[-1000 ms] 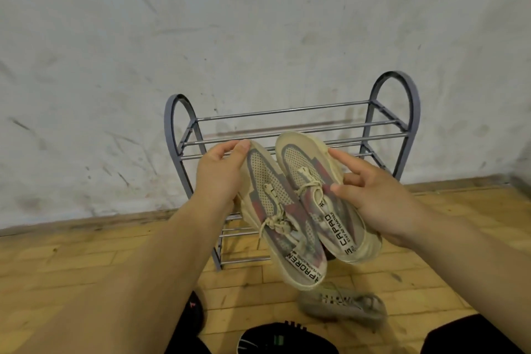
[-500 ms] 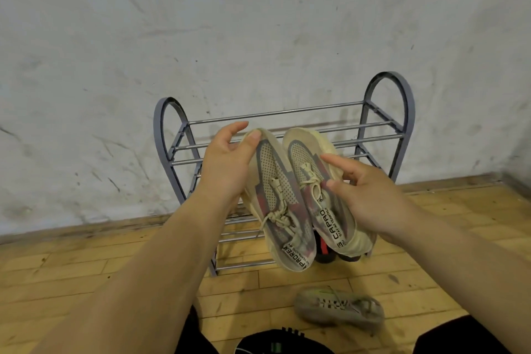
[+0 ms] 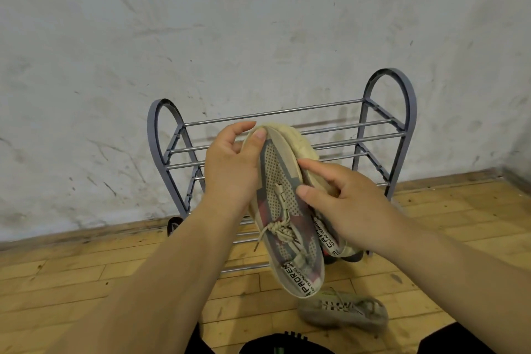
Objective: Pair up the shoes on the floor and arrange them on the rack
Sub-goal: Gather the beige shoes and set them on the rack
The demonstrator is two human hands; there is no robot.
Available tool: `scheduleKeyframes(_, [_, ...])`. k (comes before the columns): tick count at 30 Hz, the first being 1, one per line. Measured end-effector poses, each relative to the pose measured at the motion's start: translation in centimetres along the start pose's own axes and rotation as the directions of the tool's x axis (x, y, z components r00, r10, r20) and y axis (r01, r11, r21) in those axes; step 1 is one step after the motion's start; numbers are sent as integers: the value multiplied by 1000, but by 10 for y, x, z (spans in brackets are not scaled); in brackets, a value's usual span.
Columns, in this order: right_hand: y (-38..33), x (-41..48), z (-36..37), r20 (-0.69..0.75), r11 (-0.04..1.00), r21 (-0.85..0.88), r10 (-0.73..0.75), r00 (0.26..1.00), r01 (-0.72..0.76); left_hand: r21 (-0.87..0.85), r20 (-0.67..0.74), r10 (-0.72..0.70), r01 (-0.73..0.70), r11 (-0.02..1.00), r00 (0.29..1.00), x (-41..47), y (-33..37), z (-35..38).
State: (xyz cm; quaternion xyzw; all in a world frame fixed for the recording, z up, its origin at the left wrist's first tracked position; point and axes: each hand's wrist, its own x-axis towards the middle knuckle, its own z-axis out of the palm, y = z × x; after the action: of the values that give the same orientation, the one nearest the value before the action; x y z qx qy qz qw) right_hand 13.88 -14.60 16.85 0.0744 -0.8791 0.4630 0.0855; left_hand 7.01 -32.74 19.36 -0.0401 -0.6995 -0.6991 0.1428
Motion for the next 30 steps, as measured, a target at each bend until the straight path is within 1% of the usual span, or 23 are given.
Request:
scheduleKeyframes(2, [2,0,3,48,1000,13,-19,999,19,-5,-5,-23,23,1000,1000,-1,-1,0])
scheduleKeyframes(4, [2,1,3,81,995,-75,-56,995,62,-32,-7,-58,58,998,998,-2,-2,1])
scheduleKeyframes(6, [3,2,2,85,983,-160,-72,994,85,-84,0,-108,108,991,994,-3,-1,2])
scheduleKeyframes(9, [5,5,2,73,976,-185,-100,992,112,-117,25,-138,140,983,990,-4,2,2])
scheduleKeyframes(12, [8,7,3,29,974,-194,-114,993,117,-109,72,-132,139,984,989,-5,4,1])
scheduleKeyframes(17, [11,10,2,-31,975,-194,-114,993,106,-84,196,-110,129,988,974,-8,10,-3])
scheduleKeyframes(19, [11,11,0,-54,986,-145,-95,994,87,-68,247,-83,103,992,966,-10,10,-6])
scheduleKeyframes(21, [11,12,-2,-73,996,-72,-66,995,61,5,308,-25,25,1000,951,-13,10,-7])
scheduleKeyframes(24, [9,14,-7,-124,1000,-12,-20,992,19,89,446,53,-103,991,894,-20,6,-6])
scheduleKeyframes(26, [10,15,-13,-157,1000,-24,4,988,-8,116,517,58,-137,984,854,-24,3,-5])
scheduleKeyframes(30, [14,18,-22,-196,998,0,68,978,-69,168,585,2,-124,978,811,-29,-2,-5])
